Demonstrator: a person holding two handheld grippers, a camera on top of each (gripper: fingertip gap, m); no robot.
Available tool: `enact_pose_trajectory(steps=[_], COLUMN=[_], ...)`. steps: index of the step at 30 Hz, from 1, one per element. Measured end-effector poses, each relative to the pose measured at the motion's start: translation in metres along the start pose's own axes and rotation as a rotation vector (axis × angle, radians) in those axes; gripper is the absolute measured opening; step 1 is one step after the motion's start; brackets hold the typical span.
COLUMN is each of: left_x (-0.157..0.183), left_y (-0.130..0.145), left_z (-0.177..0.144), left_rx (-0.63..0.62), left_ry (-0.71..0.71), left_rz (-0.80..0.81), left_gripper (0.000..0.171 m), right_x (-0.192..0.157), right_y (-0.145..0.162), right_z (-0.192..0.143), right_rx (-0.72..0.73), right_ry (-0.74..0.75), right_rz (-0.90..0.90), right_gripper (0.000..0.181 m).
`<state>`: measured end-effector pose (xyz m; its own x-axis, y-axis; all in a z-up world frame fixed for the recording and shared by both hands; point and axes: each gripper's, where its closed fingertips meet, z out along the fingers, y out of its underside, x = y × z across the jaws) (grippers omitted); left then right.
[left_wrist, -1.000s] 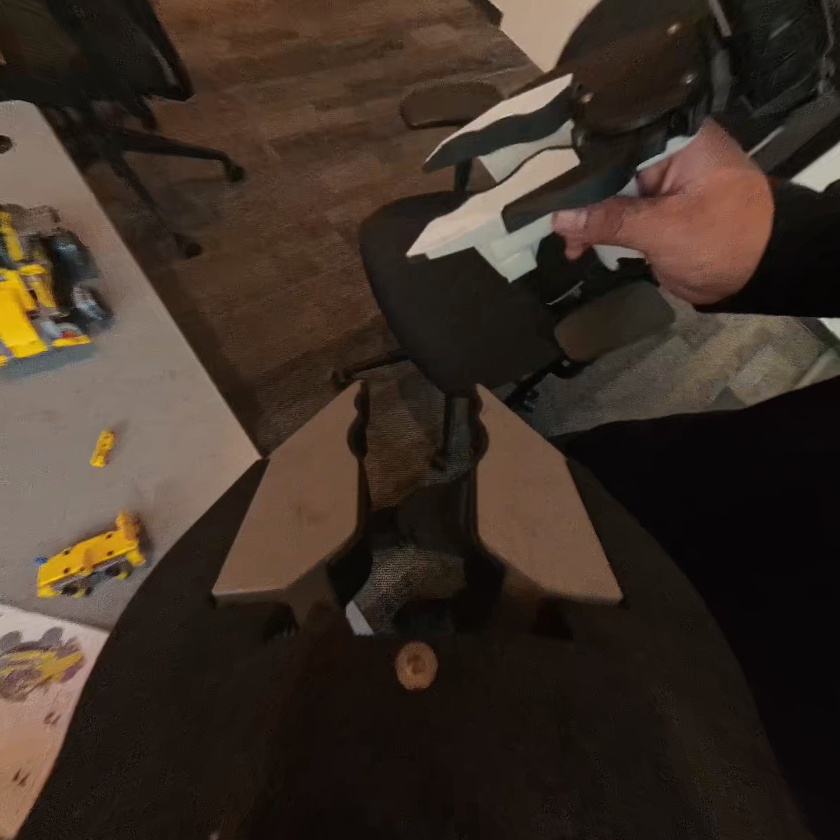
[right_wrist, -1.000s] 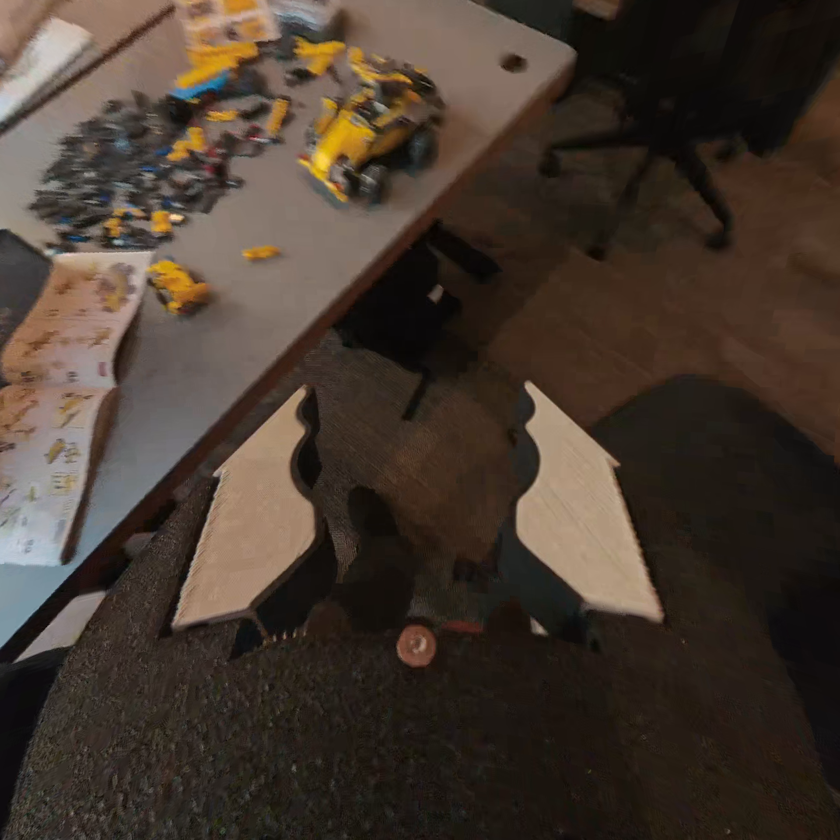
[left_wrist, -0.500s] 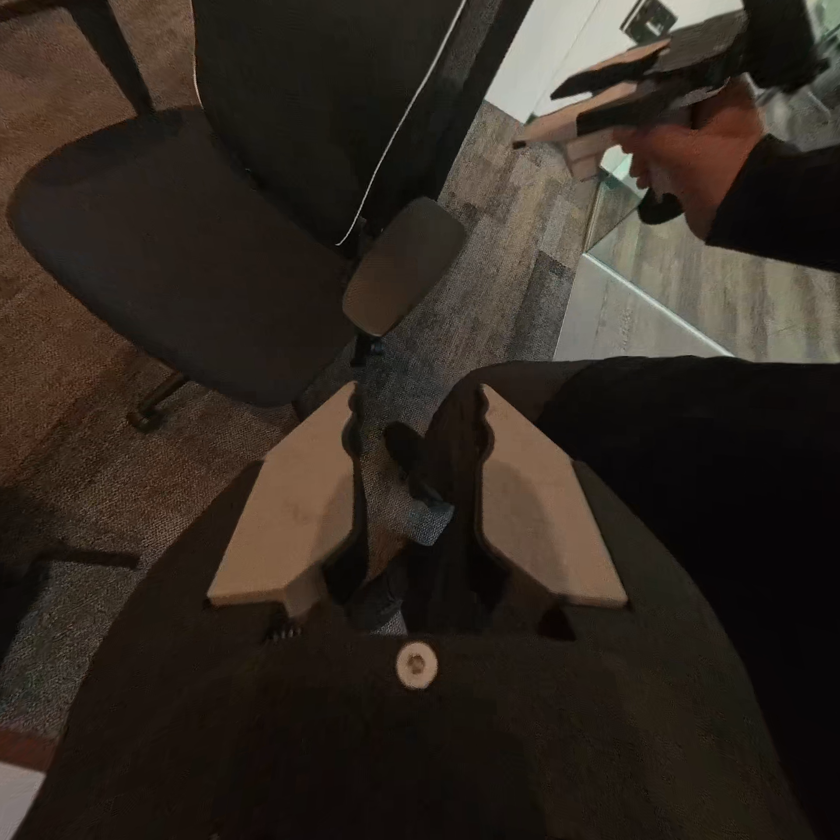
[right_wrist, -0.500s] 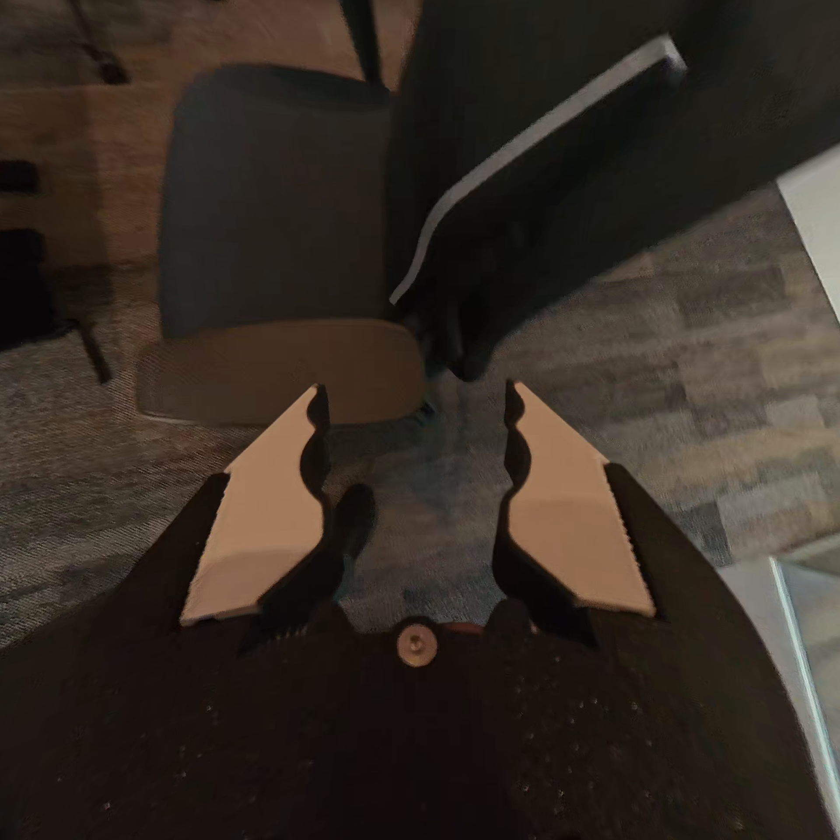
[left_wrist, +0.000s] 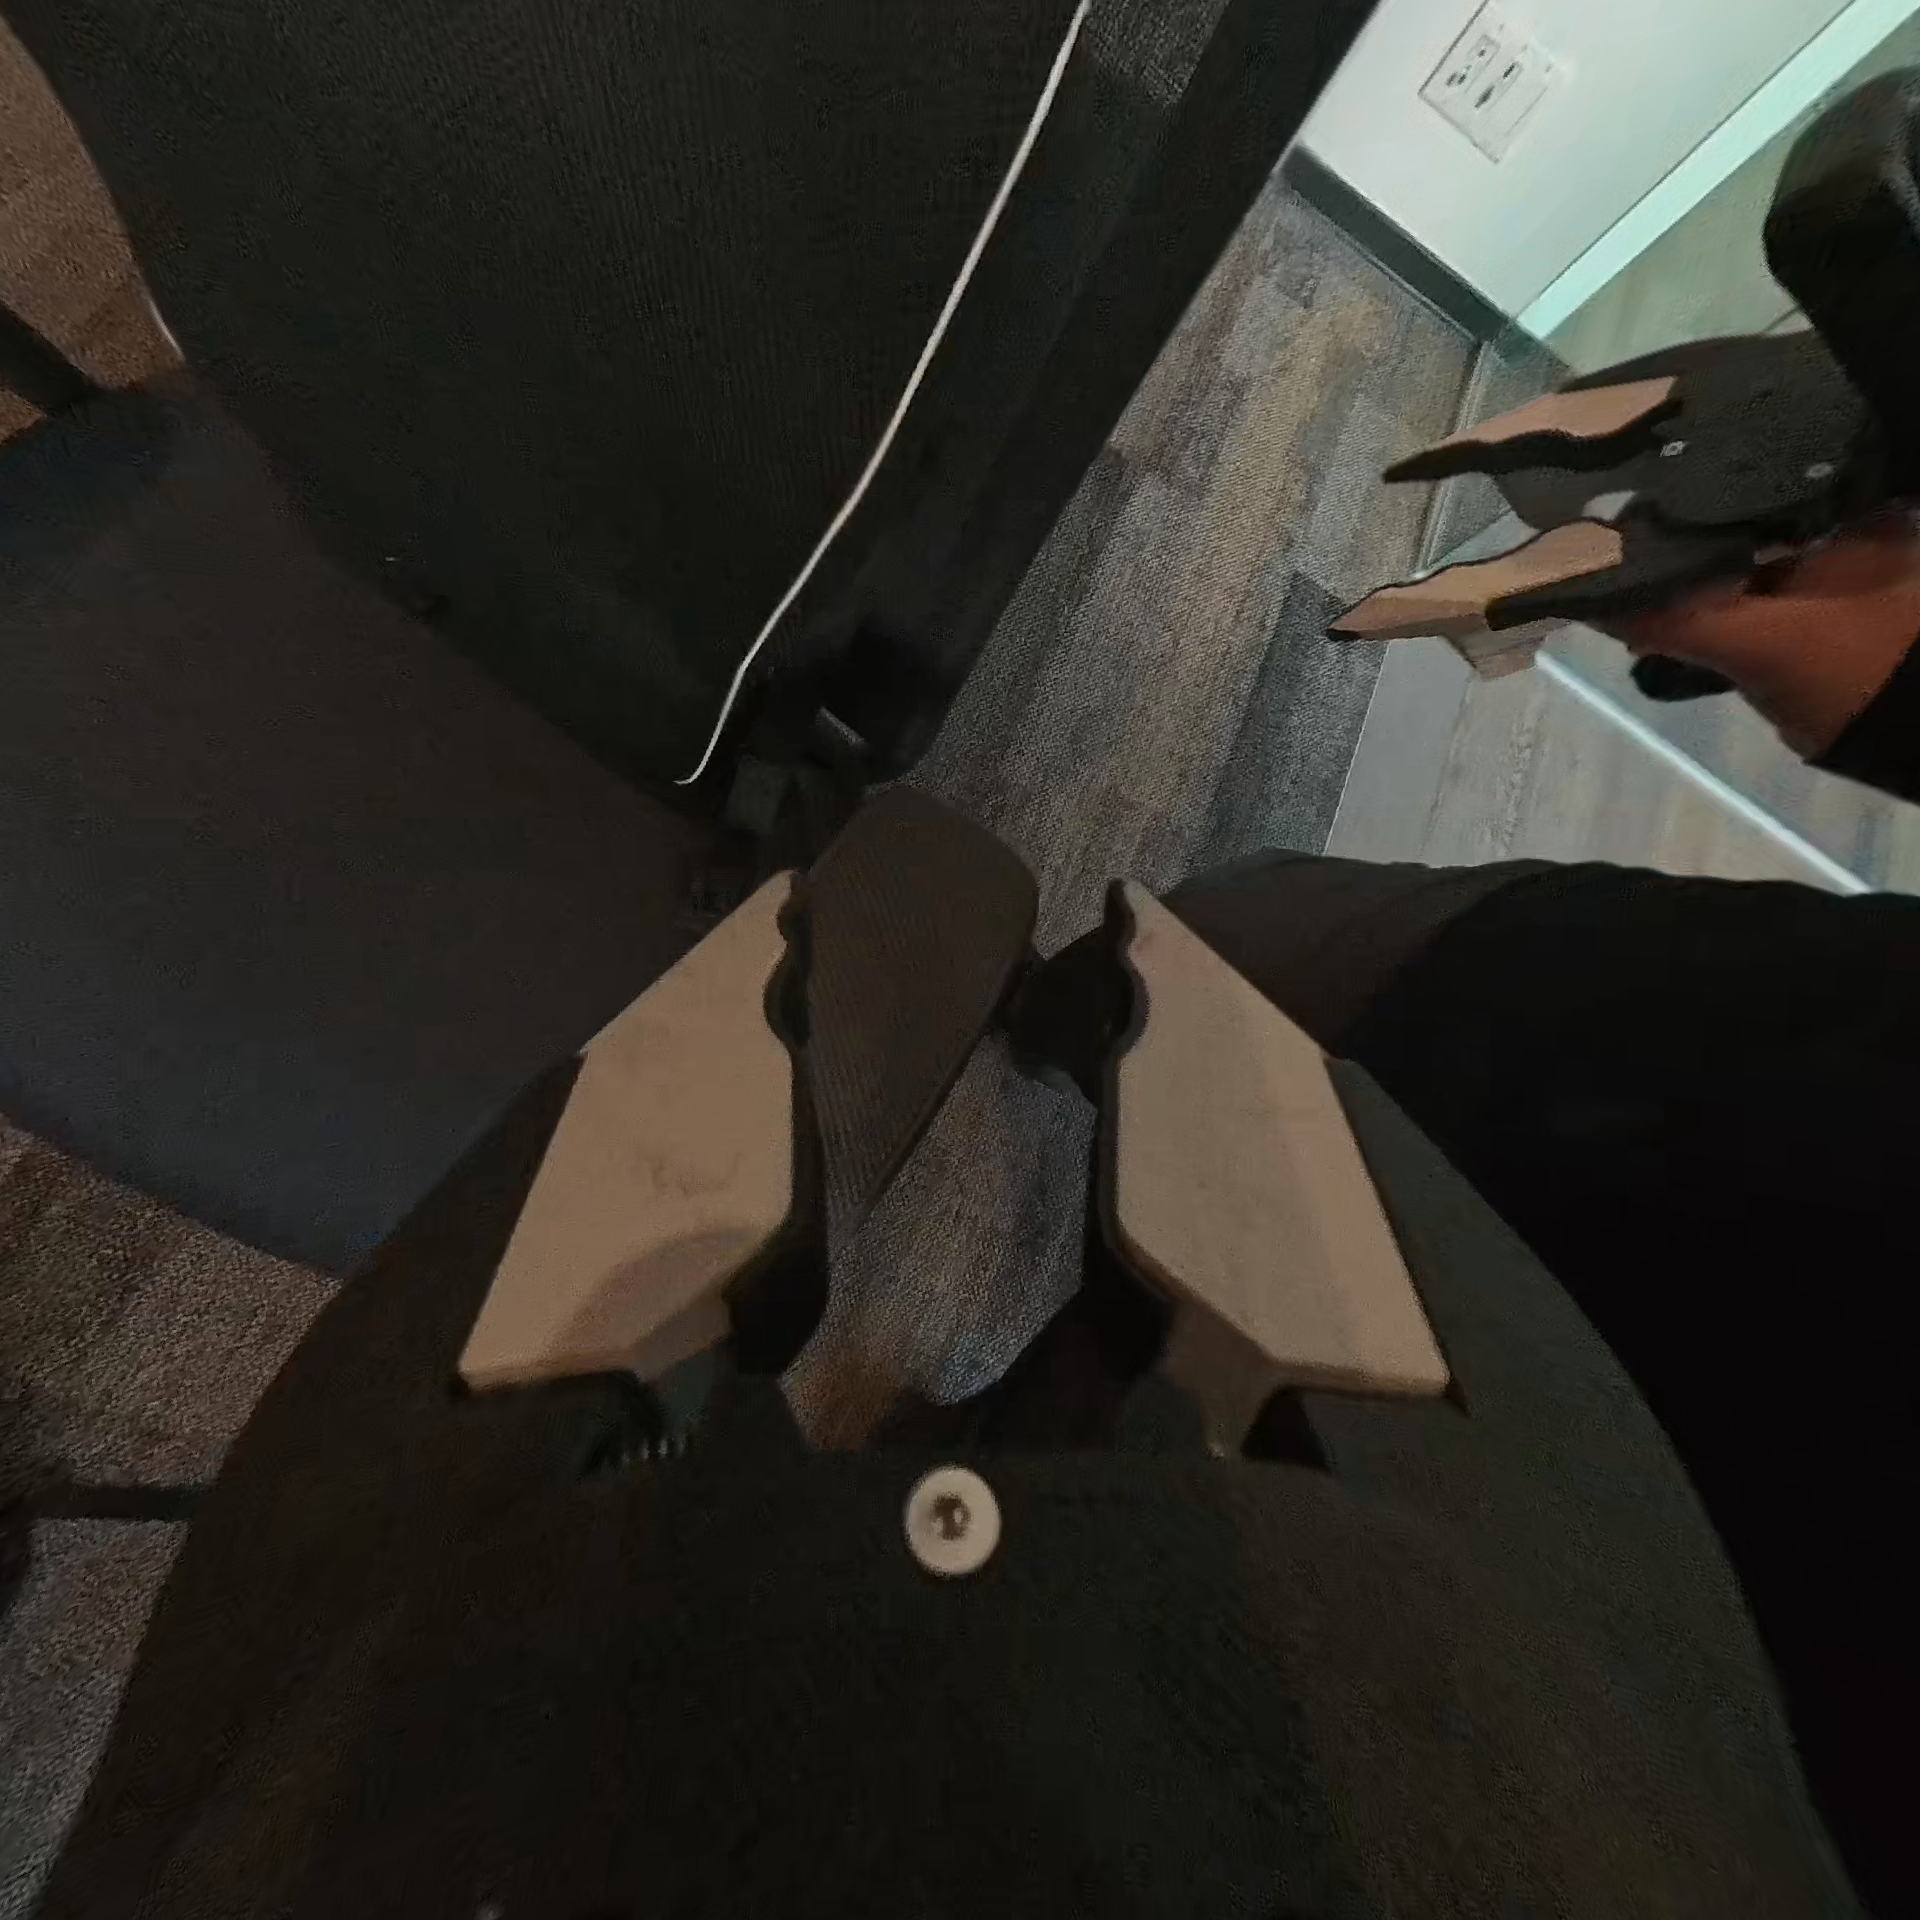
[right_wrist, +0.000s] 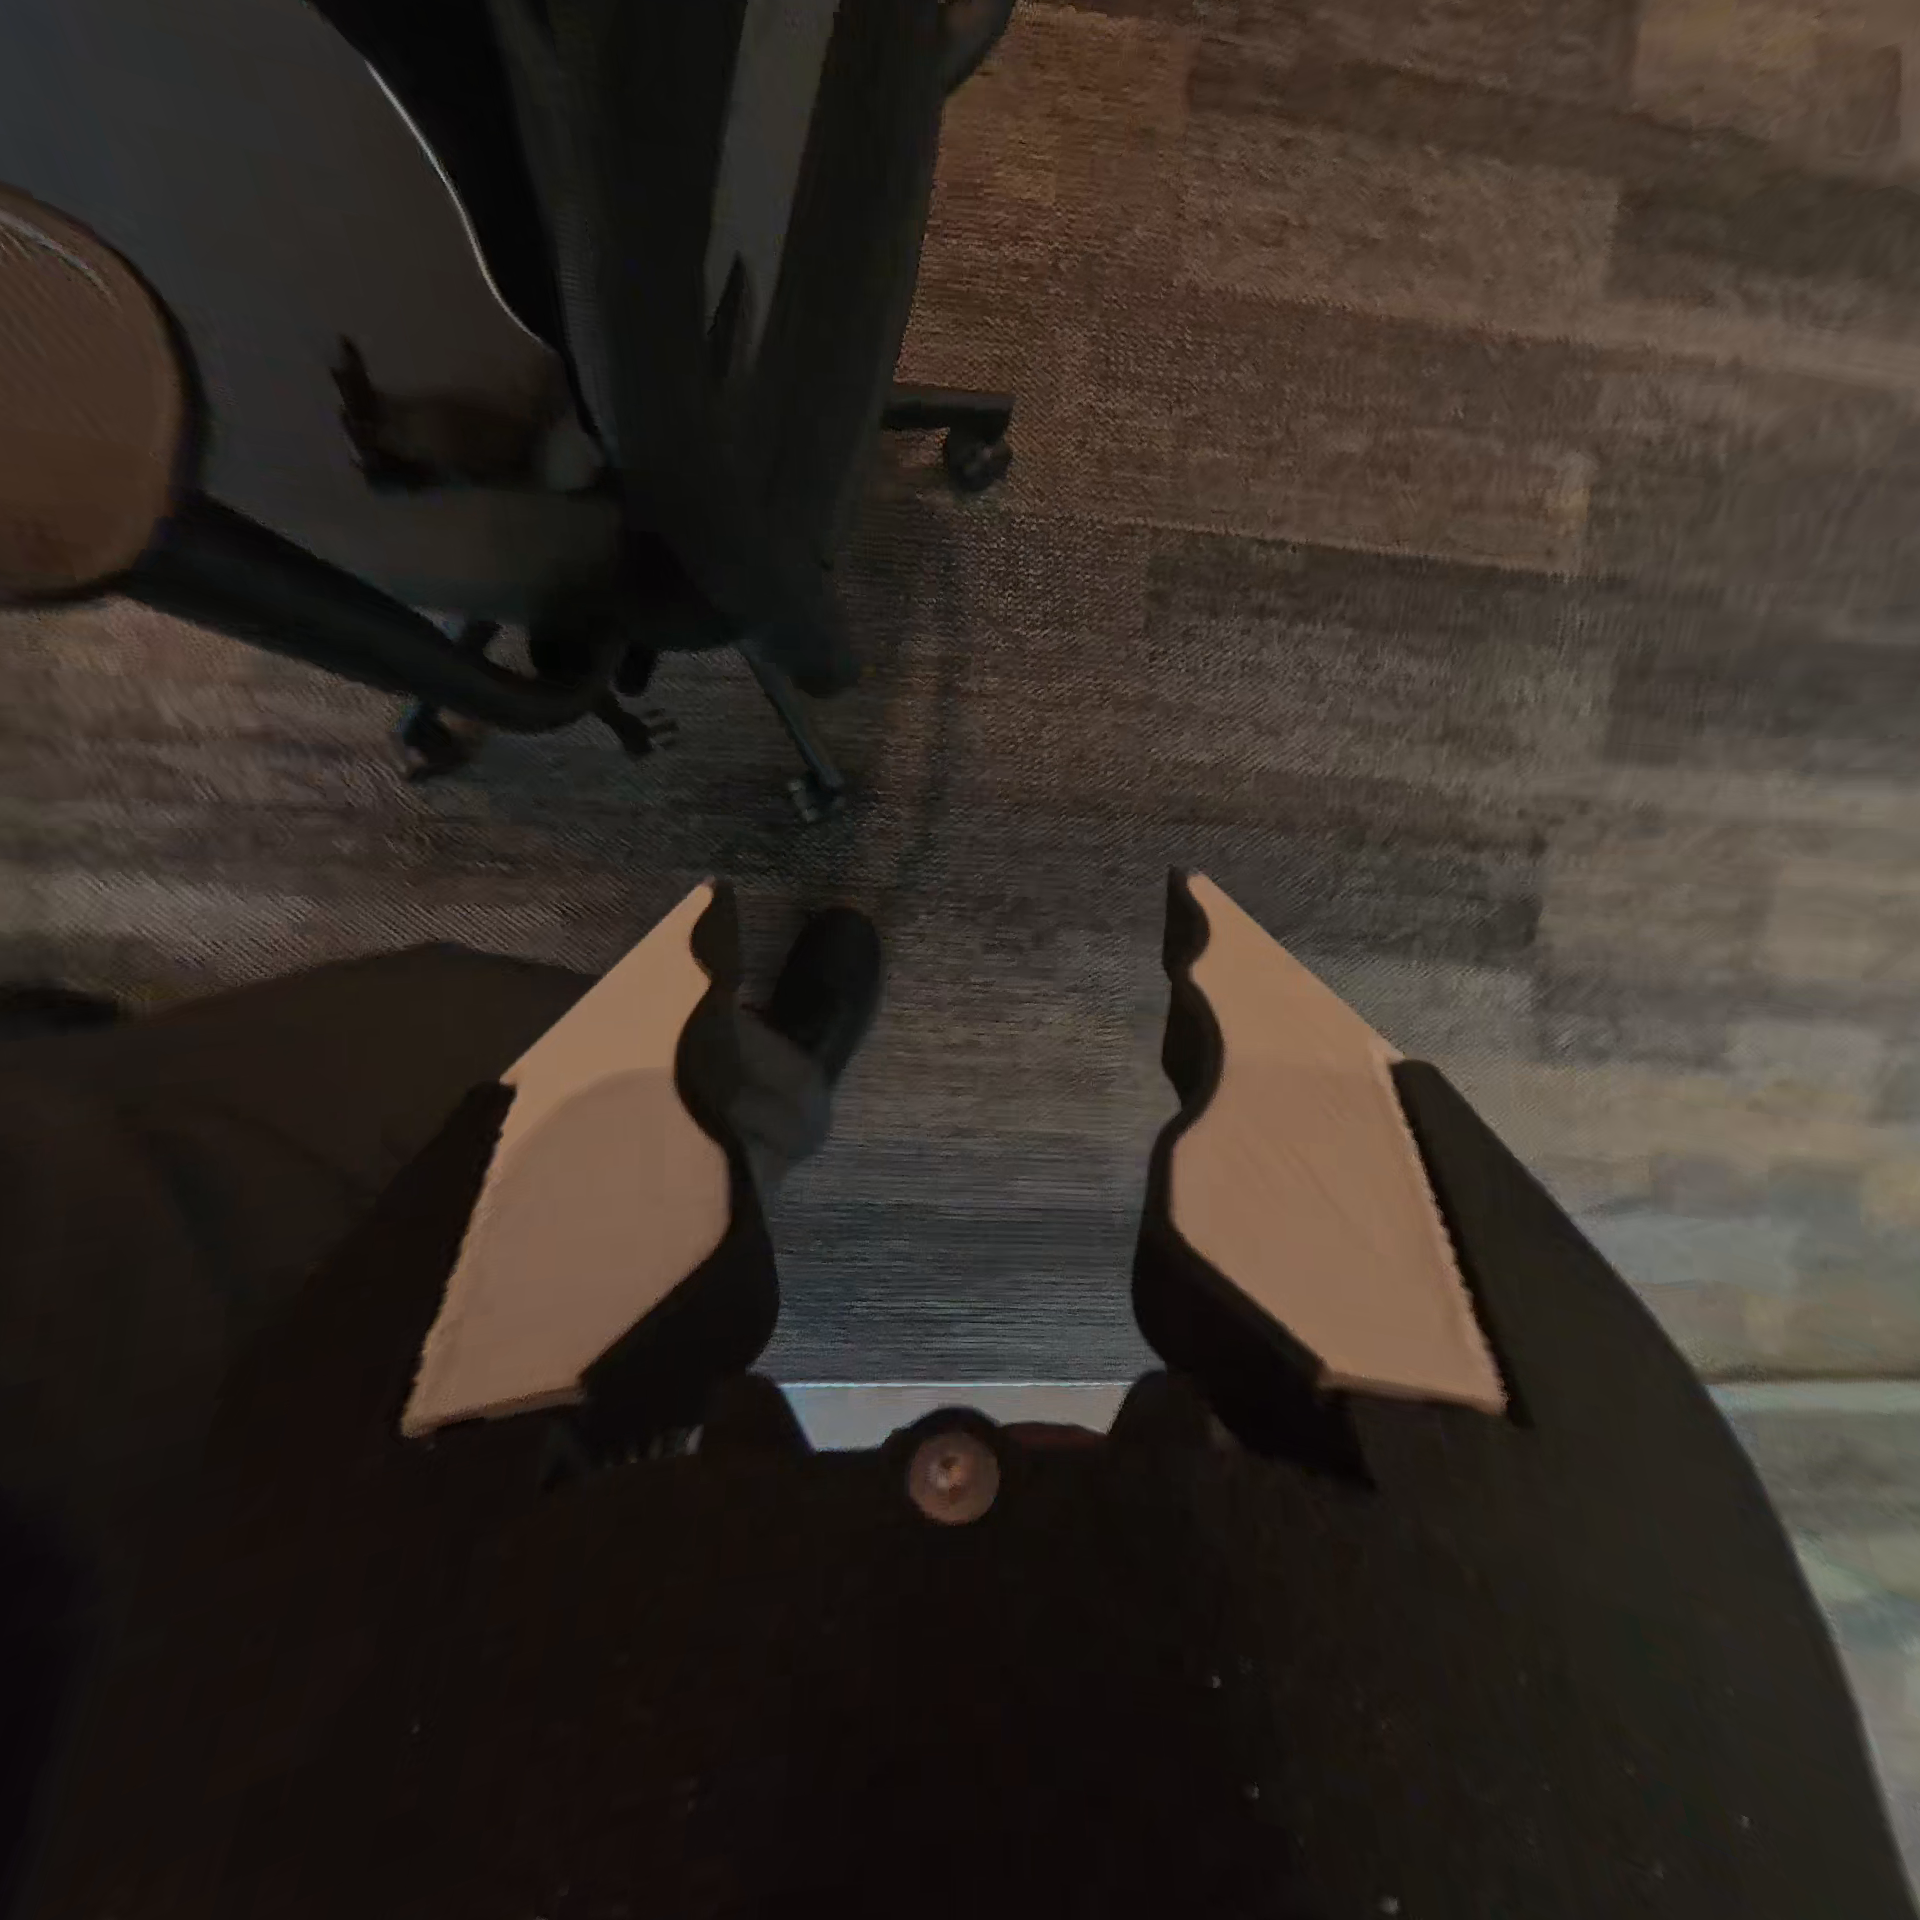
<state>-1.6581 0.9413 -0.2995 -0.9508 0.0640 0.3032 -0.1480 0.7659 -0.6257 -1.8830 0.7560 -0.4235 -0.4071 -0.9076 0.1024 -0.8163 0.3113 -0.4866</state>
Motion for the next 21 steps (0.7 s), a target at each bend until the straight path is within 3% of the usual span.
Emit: enact_pose_trajectory(steps=[2,5,10,13,16,17,21], left_x=[0.010,0.012,-0.008,-0.016,-0.028,-0.032,-0.039], left_y=[-0.023,-0.047,-0.053,-0.055,-0.060,-0.061,-0.061], left_z=[0.032,0.069,0.122,0.144,0.153,0.154,0.149], left_rx=[-0.021,-0.087,-0.220,-0.233,-0.205,-0.190,-0.152], left_ry=[0.004,-0.058,-0.150,-0.156,-0.191,-0.195,-0.201], left_rz=[-0.028,-0.011,0.002,-0.024,-0.023,-0.012,-0.096], left_gripper=[0.052,0.060,0.064,0.060,0.048,0.038,0.040], right_x=[0.034,0.083,0.155,0.163,0.151,0.154,0.164], right_y=[-0.016,-0.047,-0.125,-0.176,-0.217,-0.236,-0.324], right_z=[-0.009,-0.031,-0.060,-0.078,-0.095,-0.102,-0.127], right_rx=[0.029,0.098,0.263,0.336,0.280,0.287,0.375], right_ry=[-0.005,-0.020,-0.008,-0.125,-0.342,-0.344,-0.369], right_rz=[-0.123,-0.145,-0.105,-0.087,-0.141,-0.182,-0.356], right_gripper=[0.078,0.071,0.072,0.069,0.069,0.071,0.069])
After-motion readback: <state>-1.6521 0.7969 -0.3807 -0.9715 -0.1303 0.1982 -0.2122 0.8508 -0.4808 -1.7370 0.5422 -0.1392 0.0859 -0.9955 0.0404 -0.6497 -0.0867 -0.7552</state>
